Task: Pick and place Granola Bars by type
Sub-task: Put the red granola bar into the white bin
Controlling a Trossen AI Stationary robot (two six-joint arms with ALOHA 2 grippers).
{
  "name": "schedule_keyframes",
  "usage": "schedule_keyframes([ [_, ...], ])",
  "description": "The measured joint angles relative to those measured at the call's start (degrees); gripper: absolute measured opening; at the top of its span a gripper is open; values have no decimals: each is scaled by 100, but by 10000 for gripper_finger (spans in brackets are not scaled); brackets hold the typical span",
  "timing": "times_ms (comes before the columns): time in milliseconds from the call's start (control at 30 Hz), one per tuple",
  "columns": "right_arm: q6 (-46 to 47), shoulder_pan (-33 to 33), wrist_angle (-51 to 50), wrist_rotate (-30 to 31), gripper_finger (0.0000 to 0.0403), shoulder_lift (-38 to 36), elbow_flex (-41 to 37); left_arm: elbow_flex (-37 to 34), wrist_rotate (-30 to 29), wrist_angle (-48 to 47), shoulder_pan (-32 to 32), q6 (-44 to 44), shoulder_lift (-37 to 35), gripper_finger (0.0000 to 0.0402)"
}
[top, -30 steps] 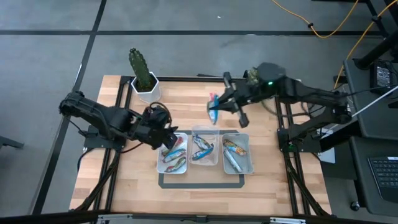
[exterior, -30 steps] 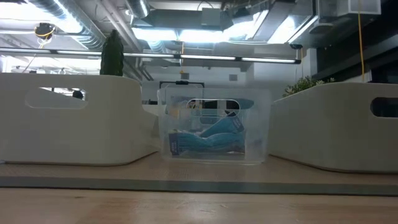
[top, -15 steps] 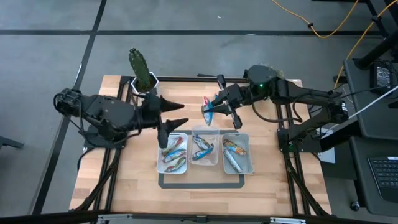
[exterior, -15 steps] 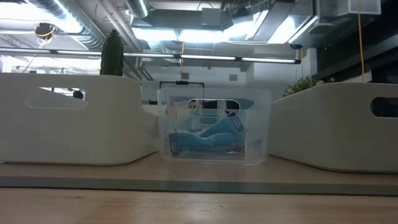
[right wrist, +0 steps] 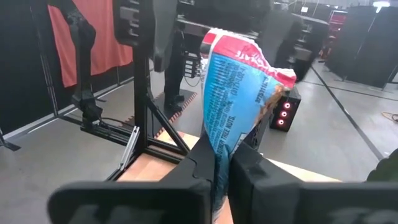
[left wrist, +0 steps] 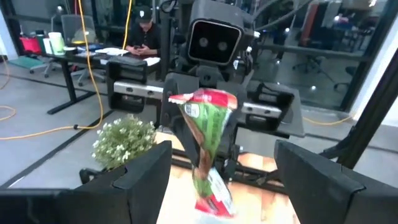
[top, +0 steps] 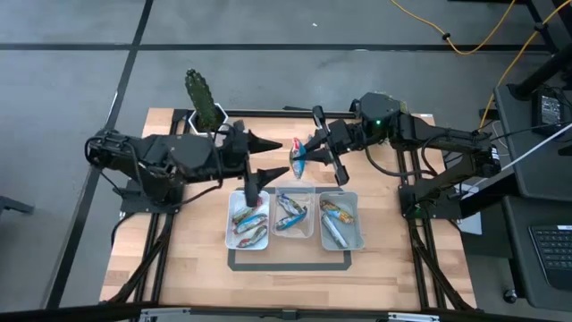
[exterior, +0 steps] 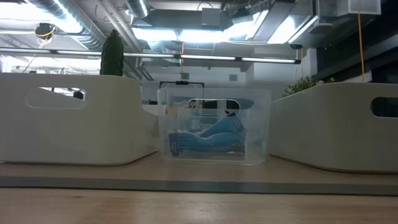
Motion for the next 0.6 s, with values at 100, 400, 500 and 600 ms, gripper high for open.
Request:
schedule_keyframes([
  [100, 2, 0, 3, 5, 40, 2, 0, 0, 273, 199, 175, 2, 85, 275],
  [400, 9, 2, 81, 7, 17, 2, 0, 0, 483, 415, 545, -42, 302, 249],
  [500, 53, 2, 86, 11, 25, 2, 0, 0, 443, 481, 595, -2, 309, 205],
  [600, 139, -1, 87, 14, 43, 2, 0, 0, 443, 578, 623, 166, 335, 141],
])
